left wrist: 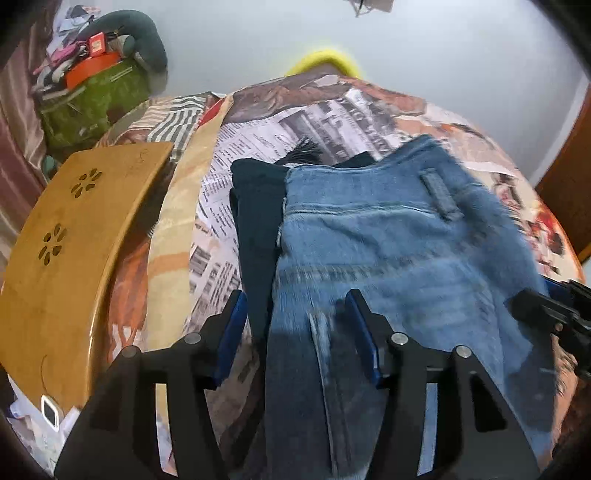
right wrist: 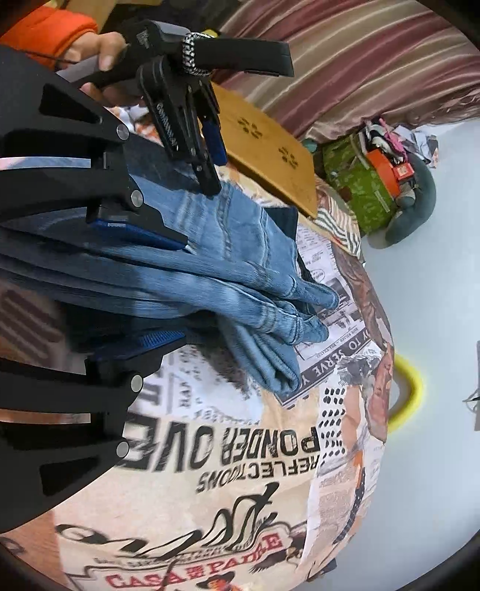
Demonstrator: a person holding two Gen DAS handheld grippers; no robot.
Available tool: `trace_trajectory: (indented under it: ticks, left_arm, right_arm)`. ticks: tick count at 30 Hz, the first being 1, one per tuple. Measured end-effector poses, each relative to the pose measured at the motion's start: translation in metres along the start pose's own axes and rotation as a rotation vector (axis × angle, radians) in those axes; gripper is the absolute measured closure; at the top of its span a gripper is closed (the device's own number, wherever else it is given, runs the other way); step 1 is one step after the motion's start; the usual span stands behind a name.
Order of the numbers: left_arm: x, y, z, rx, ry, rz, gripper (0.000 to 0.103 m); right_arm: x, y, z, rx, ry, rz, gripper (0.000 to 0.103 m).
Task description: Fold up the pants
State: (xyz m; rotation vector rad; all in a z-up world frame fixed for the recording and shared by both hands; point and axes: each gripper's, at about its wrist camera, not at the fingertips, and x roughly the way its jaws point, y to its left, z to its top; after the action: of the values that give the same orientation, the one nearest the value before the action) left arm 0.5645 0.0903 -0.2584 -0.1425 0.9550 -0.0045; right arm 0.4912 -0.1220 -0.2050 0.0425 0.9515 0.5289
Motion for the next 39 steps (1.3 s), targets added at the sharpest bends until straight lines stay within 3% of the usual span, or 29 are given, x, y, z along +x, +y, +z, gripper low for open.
trace_trajectory:
  ticks: [5, 12, 17, 22, 27, 29, 36, 39]
  left_arm:
    - [-0.076, 0.004, -0.011, -0.017, -0.076, -0.044, 0.048]
    - [-0.217, -0.019, -0.029, 0.02, -0.265, -0.089, 0.048]
    - [-0.331, -0.045, -0.066, 0.084, -0.448, -0.08, 0.048]
    - [-0.416, -0.067, -0.118, 0.139, -0.607, -0.056, 0.048]
    - [-0.465, -0.082, -0.168, 0.165, -0.712, -0.037, 0.048]
    - [-0.477, -0.085, -0.187, 0.165, -0.738, -0.029, 0.041]
    - [-0.496, -0.087, -0.23, 0.14, -0.781, -0.017, 0.009]
    - [-0.498, -0.084, -0.237, 0.127, -0.784, -0.049, 0.001]
  right_arm:
    - [-0.061, 0.02, -0.01, -0.048, -0.1, 0.011, 0.061]
    - [-0.178, 0.067, -0.027, -0.117, -0.307, 0.044, 0.061]
    - [-0.267, 0.107, -0.052, -0.173, -0.484, 0.059, 0.061]
    - [-0.321, 0.137, -0.087, -0.217, -0.606, 0.072, 0.061]
    - [-0.352, 0.161, -0.129, -0.239, -0.694, 0.05, 0.061]
    - [-0.357, 0.166, -0.141, -0.238, -0.713, 0.026, 0.06]
    - [-0.364, 0.176, -0.17, -0.221, -0.74, -0.058, 0.02]
    - [-0.365, 0.177, -0.175, -0.217, -0.736, -0.086, 0.013]
